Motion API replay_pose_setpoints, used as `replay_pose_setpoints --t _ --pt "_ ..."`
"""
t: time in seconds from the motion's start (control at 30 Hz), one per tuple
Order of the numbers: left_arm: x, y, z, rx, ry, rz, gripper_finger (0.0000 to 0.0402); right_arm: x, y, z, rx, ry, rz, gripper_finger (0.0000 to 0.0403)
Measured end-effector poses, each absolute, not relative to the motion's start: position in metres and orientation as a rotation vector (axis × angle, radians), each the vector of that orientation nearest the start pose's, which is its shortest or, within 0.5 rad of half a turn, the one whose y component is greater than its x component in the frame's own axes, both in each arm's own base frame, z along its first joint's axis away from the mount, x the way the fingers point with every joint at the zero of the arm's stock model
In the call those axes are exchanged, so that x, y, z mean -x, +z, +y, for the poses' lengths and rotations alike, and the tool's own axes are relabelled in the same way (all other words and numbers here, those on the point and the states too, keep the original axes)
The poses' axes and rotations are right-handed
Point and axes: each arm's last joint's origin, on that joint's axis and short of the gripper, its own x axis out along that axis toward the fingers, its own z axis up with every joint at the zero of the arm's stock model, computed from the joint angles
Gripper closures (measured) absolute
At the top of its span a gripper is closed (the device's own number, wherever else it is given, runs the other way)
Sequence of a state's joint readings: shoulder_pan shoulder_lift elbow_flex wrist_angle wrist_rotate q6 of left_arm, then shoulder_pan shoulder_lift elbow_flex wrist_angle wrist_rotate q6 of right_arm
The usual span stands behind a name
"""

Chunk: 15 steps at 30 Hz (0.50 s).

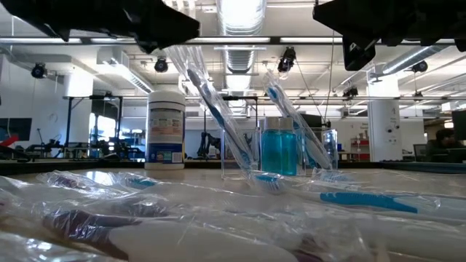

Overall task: Pick & Place toothbrushing station
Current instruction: Put the blue toothbrush into the transparent organizer

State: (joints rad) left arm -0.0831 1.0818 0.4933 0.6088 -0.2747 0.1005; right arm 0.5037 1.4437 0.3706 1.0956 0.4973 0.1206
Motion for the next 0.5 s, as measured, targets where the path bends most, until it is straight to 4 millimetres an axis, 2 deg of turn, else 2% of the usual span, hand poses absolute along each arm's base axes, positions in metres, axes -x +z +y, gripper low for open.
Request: replay_pose_setpoints --t 0.1,0.17,0.33,0.5 --pt "-0.218 0.244 -0.011 -0.077 0.204 -0.030 0.0237 -0.225 0.181 0.108 -0.131 0.008 -0.019 0.0394" --pt "-0.213 0.237 -0.010 -0.063 0.227 -0.059 0.0263 -0.225 0.181 0.108 -0.132 0.007 -0.018 0.0394" --pt "-0.209 0.221 -0.010 0.014 0.232 -0.117 0.0379 -0.226 0.182 0.109 -0.131 0.005 -0.019 0.0394" --pt "-0.216 0.211 -0.011 0.019 0.216 -0.115 0.0394 -0.229 0.187 0.110 -0.117 0.005 -0.033 0.0394"
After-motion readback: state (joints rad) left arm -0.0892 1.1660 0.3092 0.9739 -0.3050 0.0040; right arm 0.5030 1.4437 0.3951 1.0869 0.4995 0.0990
